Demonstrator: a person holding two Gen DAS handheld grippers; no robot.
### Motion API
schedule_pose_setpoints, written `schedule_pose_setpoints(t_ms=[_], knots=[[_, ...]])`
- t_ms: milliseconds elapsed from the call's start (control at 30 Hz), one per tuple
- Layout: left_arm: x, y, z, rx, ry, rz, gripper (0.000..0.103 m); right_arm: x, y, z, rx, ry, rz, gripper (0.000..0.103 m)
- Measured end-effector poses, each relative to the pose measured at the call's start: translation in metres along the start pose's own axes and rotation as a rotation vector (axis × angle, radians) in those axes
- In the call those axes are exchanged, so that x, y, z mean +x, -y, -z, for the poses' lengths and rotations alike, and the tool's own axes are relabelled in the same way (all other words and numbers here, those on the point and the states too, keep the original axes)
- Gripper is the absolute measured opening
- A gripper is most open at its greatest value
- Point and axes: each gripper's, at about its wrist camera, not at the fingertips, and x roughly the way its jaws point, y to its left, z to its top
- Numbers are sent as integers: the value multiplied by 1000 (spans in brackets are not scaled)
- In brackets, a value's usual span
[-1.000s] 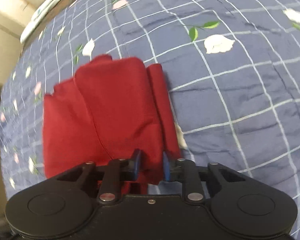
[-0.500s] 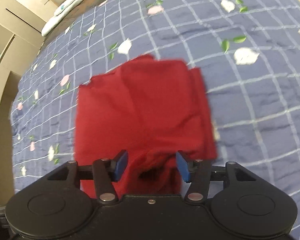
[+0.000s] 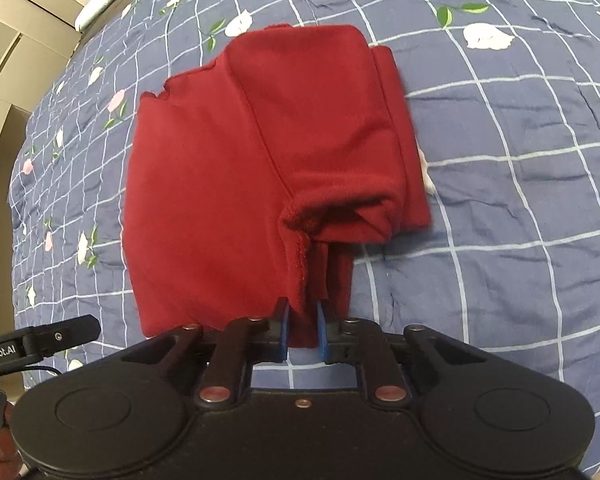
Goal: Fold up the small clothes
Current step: 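Fold the side edge with the right tool over the first fold, then open the right tool and pull it back from the sweater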
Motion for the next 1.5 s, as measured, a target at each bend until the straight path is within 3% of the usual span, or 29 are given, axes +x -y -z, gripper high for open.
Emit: schedule_pose_setpoints(t_ms=[533, 633, 700, 900, 967, 1167, 1500], knots=[[2, 8, 6, 10, -26, 6, 101, -4, 2, 11, -58, -12, -8, 7], [-1, 12, 4, 22, -15, 9, 101, -1, 8, 10, -15, -21, -29, 9], [-2, 15, 3, 27, -10, 9, 101, -1, 15, 9, 46, -19, -65, 14], [-6, 18, 2, 25, -2, 9, 102, -8, 28, 9, 136, -8, -66, 50], [-5, 17, 3, 19, -8, 12, 102, -13, 30, 9, 148, 4, -63, 74], [-3, 18, 4, 15, -16, 13, 102, -20, 37, 13, 174, -16, -56, 100], [6, 14, 3, 6, -53, -18, 102, -12, 48, 25, 197, -106, -31, 102]])
